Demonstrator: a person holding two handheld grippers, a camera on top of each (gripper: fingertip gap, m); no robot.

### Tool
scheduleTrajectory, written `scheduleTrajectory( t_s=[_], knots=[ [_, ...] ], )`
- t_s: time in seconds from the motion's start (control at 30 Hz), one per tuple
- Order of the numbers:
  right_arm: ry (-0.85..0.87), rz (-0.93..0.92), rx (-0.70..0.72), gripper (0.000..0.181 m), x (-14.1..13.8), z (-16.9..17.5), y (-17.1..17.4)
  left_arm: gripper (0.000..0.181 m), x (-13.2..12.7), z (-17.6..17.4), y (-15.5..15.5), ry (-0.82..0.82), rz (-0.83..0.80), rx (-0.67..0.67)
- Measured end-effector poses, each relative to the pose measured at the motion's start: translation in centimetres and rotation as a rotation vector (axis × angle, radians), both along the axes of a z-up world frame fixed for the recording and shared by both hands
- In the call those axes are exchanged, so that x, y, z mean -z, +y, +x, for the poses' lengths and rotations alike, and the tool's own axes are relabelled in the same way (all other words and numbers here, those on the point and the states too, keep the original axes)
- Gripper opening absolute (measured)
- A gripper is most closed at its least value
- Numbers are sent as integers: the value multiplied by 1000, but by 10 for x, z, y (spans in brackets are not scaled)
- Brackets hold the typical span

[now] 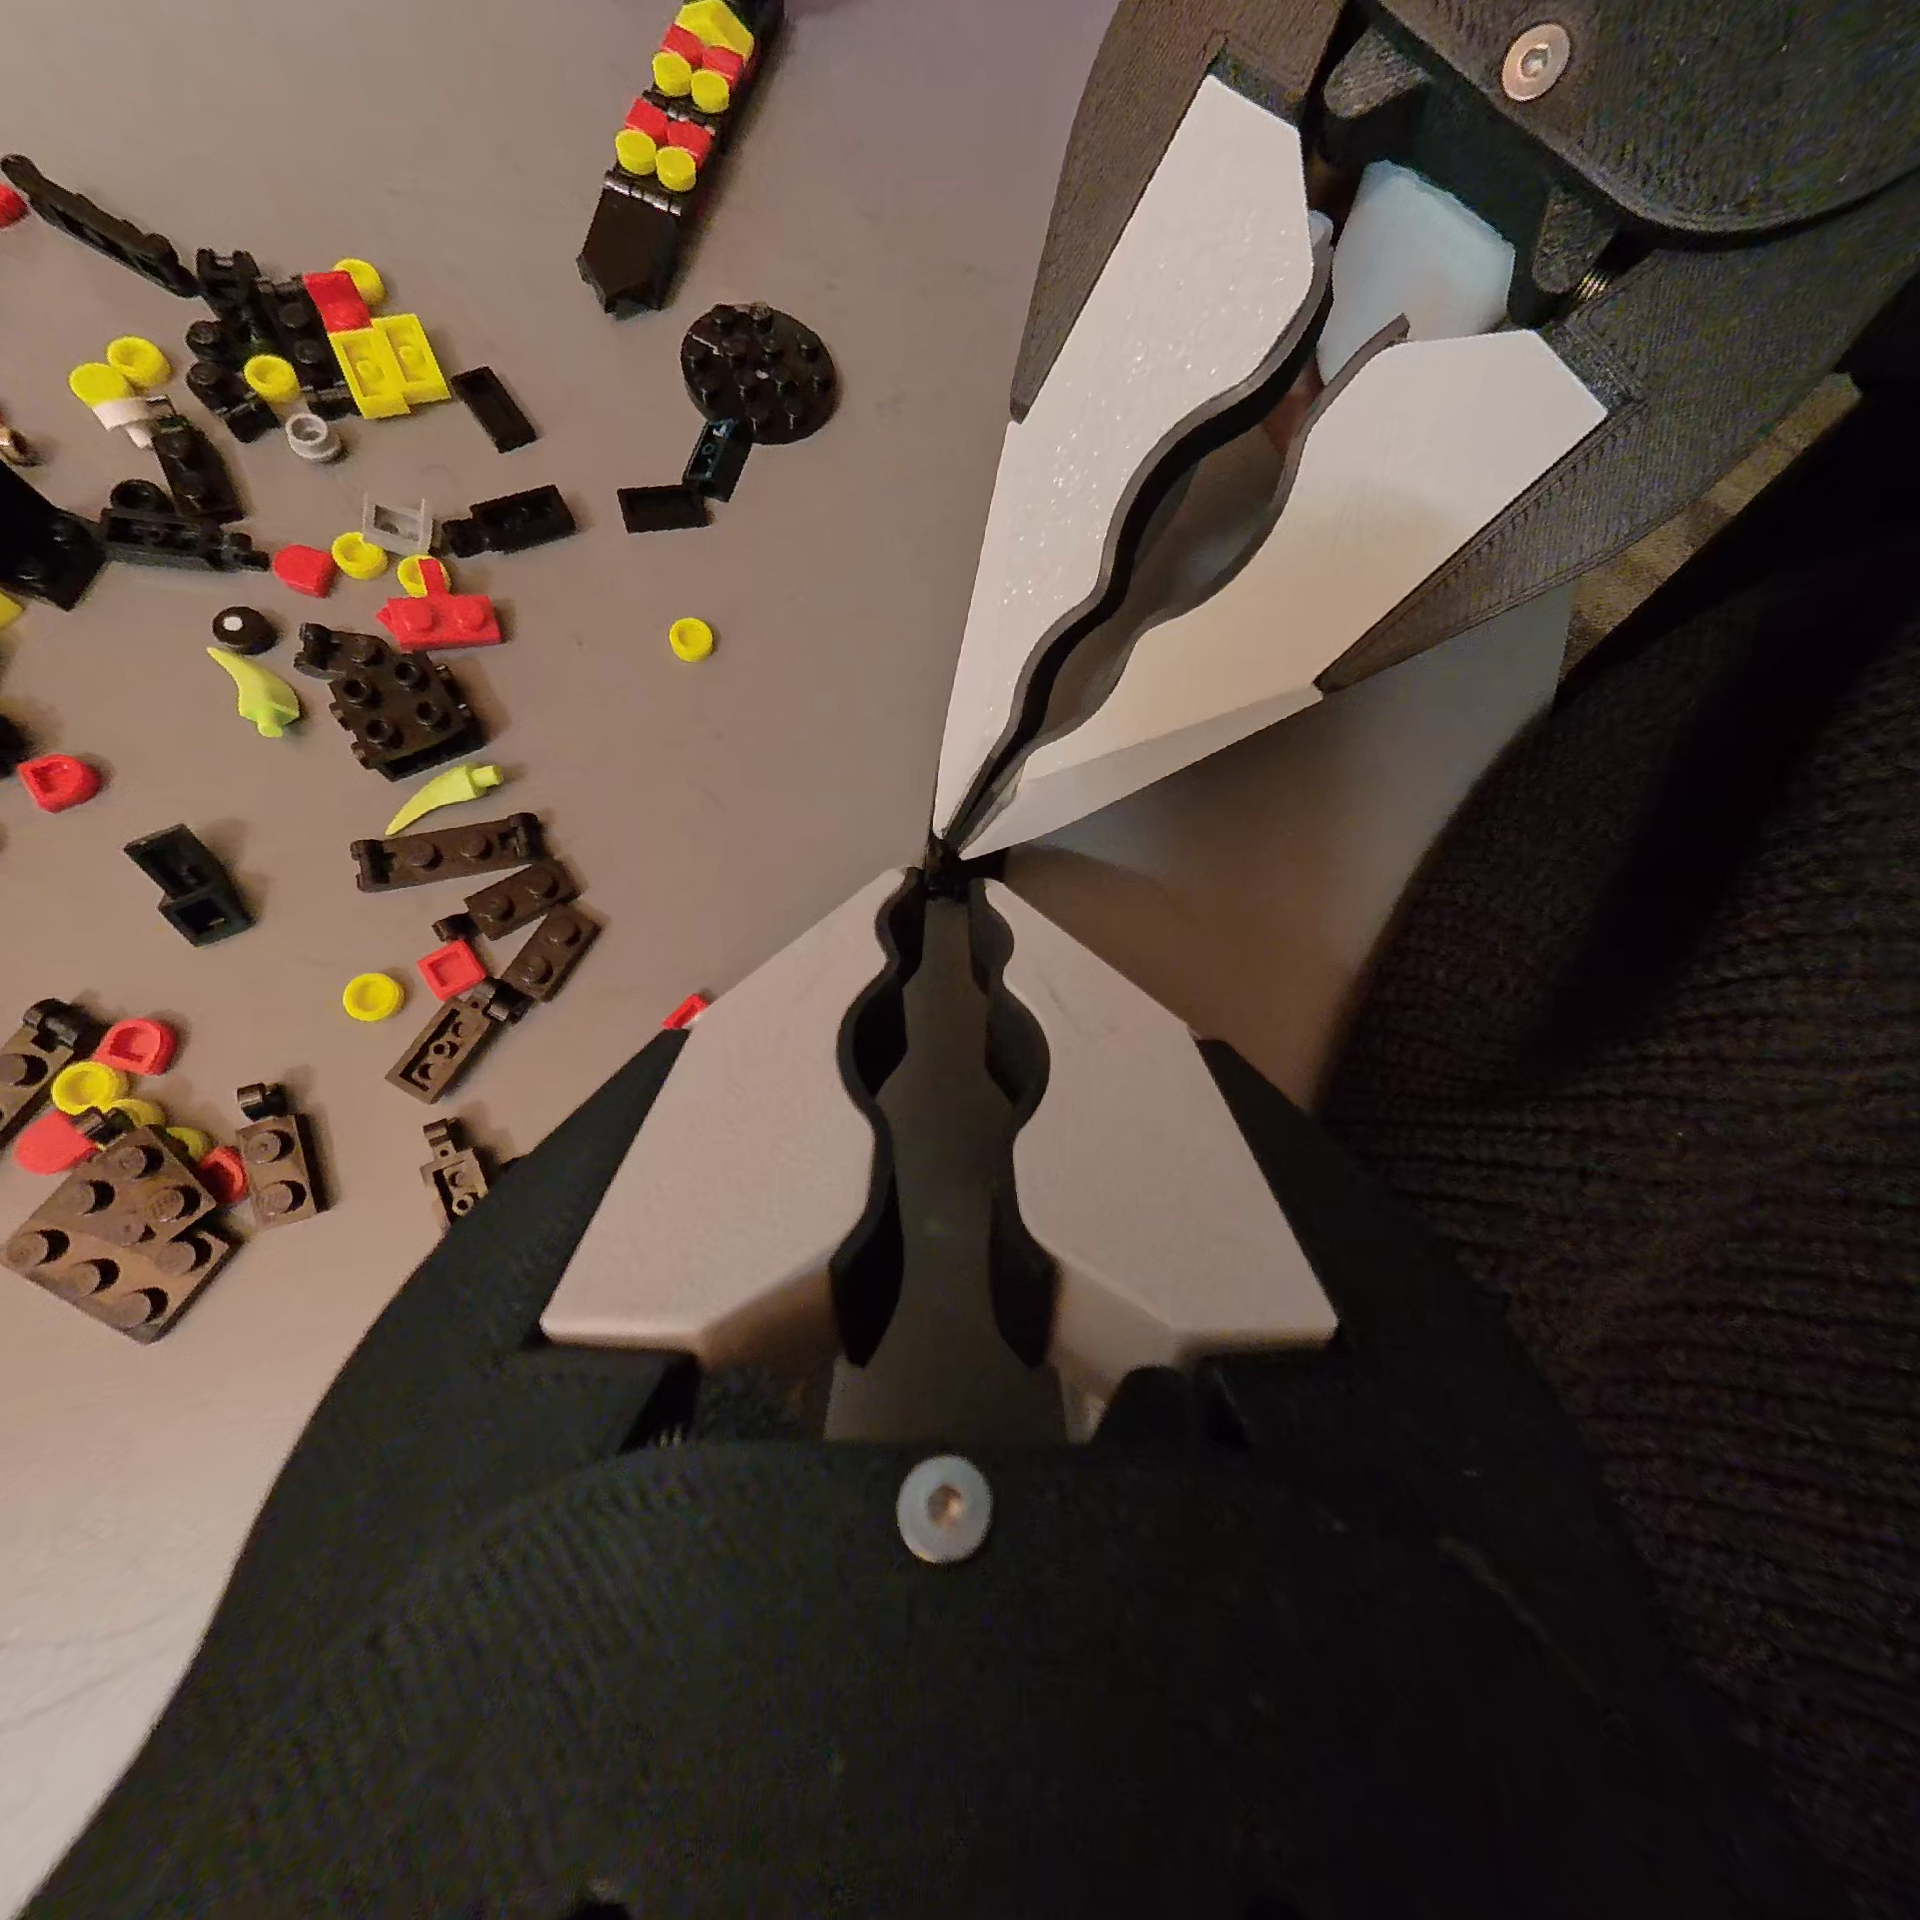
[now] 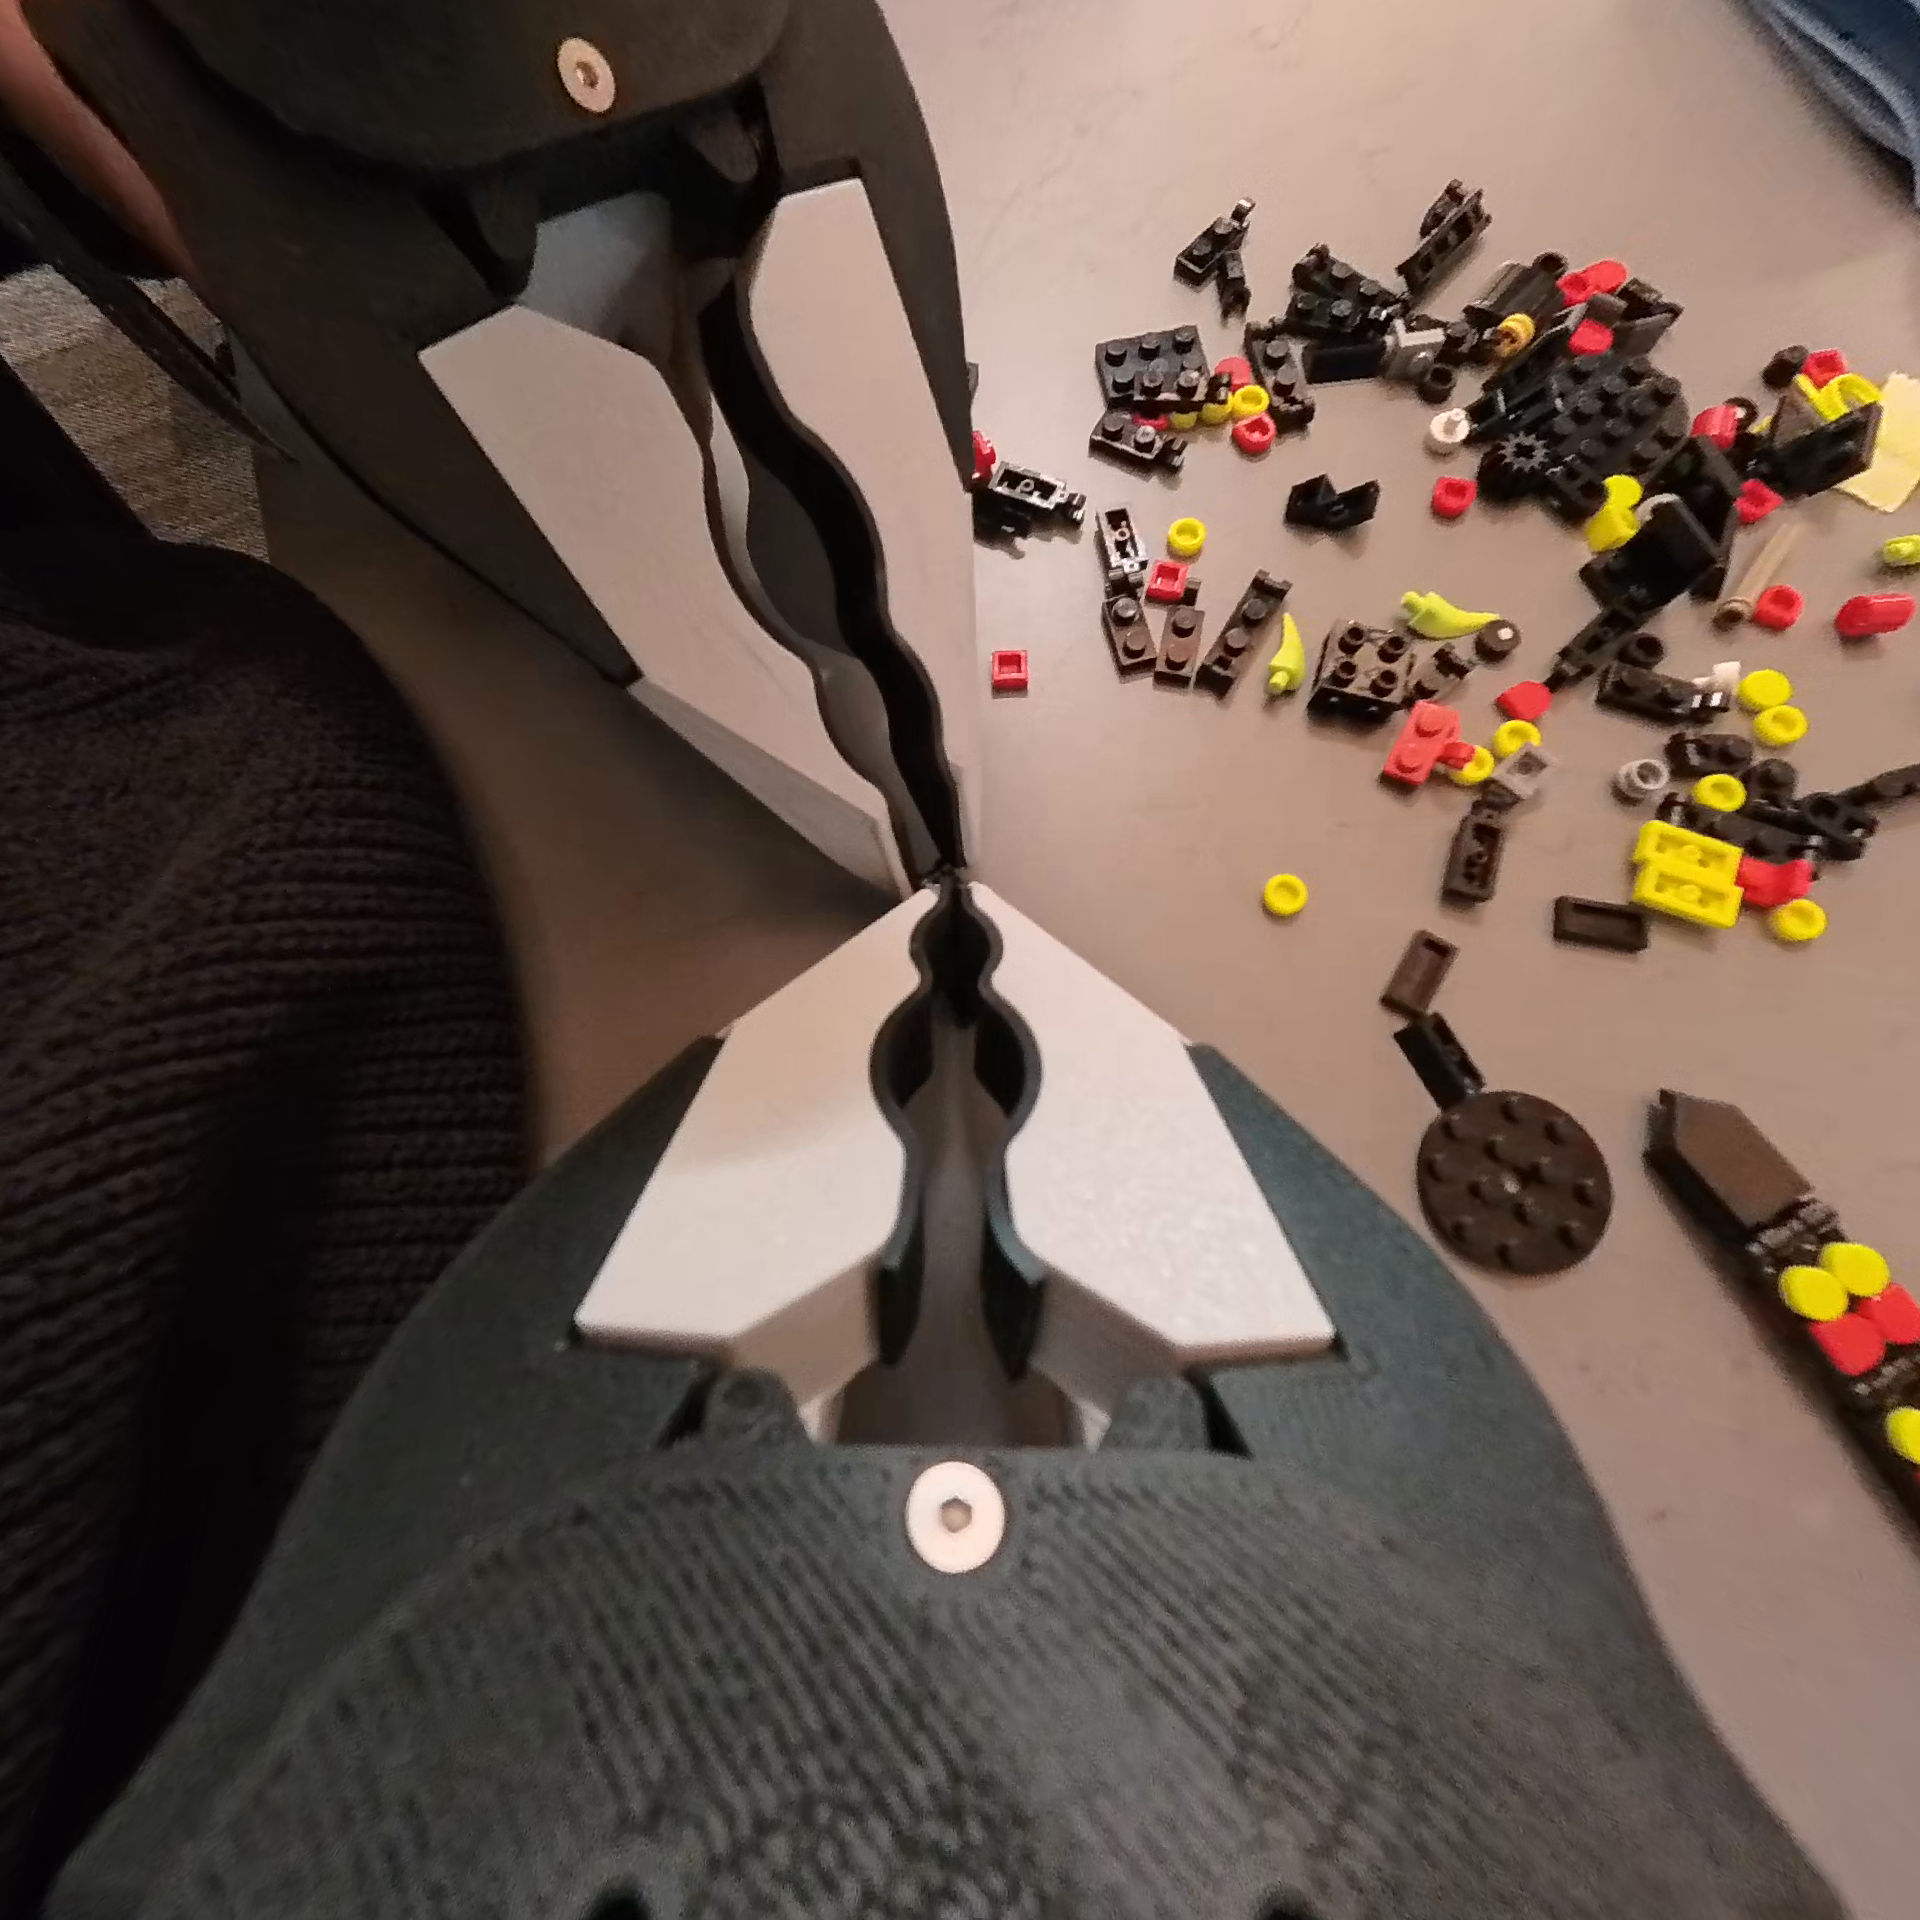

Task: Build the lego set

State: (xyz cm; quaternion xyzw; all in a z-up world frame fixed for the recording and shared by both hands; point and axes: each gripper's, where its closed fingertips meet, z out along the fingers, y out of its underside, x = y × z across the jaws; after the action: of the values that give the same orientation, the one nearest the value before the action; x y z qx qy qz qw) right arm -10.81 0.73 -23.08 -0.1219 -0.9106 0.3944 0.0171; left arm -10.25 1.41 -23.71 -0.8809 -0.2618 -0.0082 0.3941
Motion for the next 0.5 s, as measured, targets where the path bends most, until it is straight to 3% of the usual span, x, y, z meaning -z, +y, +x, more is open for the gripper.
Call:
scheduleTrajectory(
  t_s=[0.5],
  knots=[
    [-11, -4, 16, 0, 1, -1, -1, 5, 0, -1, 0, -7, 4, -12]
  ],
)
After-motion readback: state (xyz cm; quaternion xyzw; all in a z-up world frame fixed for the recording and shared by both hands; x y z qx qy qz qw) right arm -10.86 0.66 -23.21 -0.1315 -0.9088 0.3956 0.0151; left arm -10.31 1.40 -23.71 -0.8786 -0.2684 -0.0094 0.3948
